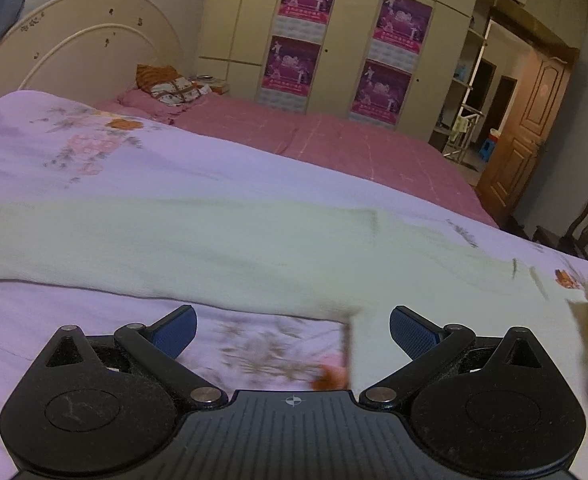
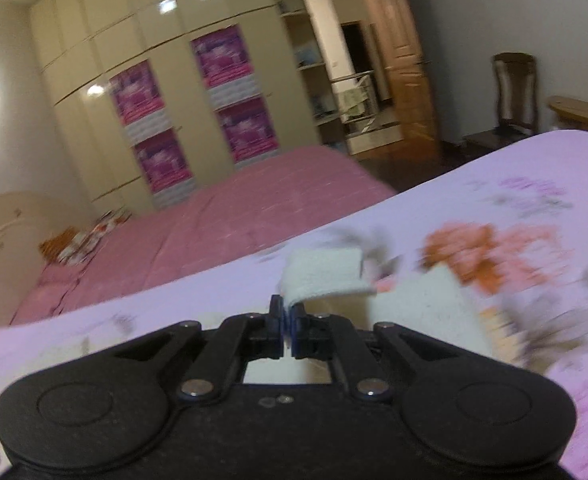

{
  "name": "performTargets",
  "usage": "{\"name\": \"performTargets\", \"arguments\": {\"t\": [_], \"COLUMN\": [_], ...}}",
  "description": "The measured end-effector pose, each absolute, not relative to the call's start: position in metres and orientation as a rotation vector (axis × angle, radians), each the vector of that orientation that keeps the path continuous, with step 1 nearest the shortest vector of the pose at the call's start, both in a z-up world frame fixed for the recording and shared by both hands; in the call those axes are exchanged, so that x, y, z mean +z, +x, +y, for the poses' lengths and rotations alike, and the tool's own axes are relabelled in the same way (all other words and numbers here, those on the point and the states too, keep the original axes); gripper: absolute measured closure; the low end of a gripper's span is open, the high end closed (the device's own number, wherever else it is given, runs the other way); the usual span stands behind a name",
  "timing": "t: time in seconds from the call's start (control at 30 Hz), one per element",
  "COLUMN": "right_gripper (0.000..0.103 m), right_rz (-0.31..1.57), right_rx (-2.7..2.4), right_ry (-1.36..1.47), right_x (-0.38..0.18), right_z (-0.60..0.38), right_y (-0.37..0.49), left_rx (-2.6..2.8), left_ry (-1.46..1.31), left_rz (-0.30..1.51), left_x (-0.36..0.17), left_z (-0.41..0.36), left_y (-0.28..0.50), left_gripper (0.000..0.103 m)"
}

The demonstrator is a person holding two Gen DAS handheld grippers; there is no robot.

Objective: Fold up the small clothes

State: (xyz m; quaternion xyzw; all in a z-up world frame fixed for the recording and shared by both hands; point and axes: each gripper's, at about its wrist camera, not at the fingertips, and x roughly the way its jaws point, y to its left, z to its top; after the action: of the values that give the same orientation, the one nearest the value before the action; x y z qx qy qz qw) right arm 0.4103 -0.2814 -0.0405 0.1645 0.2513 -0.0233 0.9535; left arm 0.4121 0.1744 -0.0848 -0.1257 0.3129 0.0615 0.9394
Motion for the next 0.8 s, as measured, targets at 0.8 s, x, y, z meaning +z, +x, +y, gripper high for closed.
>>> {"name": "performTargets", "arguments": {"t": [0.8], "right_gripper": [0.074], "right_rz": [0.639], "right_rx": [0.218], "right_ry": [0.039], "right_x": [-0.075], "right_z": [-0.079], "right_y": [0.409], "left_rx": [-0.064], "left_ry": [-0.365], "left_rz": [0.666], "left_x": [-0.096], "left_z": [0.164], "left_y": [0.443], "left_gripper": [0.0]}}
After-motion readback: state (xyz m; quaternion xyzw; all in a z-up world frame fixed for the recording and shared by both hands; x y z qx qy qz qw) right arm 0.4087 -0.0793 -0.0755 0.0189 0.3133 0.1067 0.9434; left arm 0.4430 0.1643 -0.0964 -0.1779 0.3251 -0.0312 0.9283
